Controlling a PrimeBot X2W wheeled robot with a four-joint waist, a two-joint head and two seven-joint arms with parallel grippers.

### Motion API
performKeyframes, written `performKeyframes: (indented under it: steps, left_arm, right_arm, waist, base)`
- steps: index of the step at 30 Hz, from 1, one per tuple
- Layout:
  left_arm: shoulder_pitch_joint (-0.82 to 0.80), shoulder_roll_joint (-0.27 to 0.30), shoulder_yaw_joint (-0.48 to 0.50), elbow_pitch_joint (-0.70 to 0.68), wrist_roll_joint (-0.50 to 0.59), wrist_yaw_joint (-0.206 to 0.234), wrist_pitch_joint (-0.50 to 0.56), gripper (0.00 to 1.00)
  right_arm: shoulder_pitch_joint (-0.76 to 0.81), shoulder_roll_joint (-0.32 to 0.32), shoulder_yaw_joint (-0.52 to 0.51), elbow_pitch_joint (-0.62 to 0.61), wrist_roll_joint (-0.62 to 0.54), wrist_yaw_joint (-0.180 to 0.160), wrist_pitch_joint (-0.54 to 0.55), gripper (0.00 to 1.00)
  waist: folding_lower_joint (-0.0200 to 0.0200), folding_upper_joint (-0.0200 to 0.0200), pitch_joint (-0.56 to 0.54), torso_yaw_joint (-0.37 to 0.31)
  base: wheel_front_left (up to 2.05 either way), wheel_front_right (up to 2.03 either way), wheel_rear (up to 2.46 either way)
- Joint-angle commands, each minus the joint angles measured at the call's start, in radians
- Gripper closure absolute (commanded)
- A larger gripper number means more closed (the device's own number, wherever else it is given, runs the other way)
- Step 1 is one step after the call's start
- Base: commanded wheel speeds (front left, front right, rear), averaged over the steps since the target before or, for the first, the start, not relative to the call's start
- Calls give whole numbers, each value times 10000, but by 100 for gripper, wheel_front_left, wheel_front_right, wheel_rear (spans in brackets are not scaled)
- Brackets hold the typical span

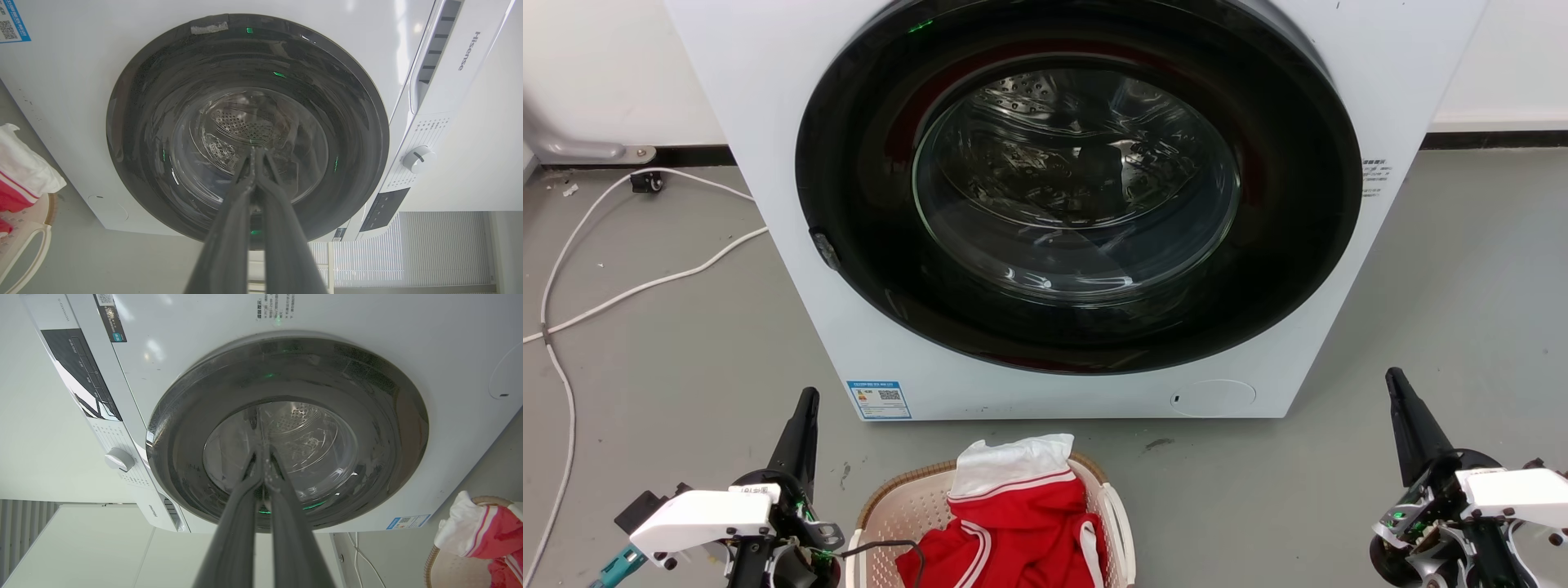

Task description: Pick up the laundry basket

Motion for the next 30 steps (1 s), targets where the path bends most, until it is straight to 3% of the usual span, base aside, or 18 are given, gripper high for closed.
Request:
performKeyframes:
  steps: [1, 16, 17, 30]
  left_arm:
    - [-97, -8, 41, 10, 40, -4, 38, 100]
    - [-98, -12, 45, 10, 46, -4, 36, 100]
    - [-1, -4, 6, 0, 2, 0, 10, 0]
    - [-176, 0, -602, -82, 229, 0, -569, 0]
  right_arm:
    - [-113, 41, -14, 15, -2, 2, 20, 100]
    - [-114, 44, -17, 15, -9, 4, 27, 100]
    - [0, 4, -6, 0, 0, 2, 13, 0]
    - [14, -16, 434, -164, -414, 2, -560, 0]
  waist:
    - [0, 0, 0, 0]
    - [0, 0, 0, 0]
    - [0, 0, 0, 0]
    - [0, 0, 12, -3]
  base:
    - [0, 0, 0]
    - [0, 0, 0]
    - [0, 0, 0]
    - [0, 0, 0]
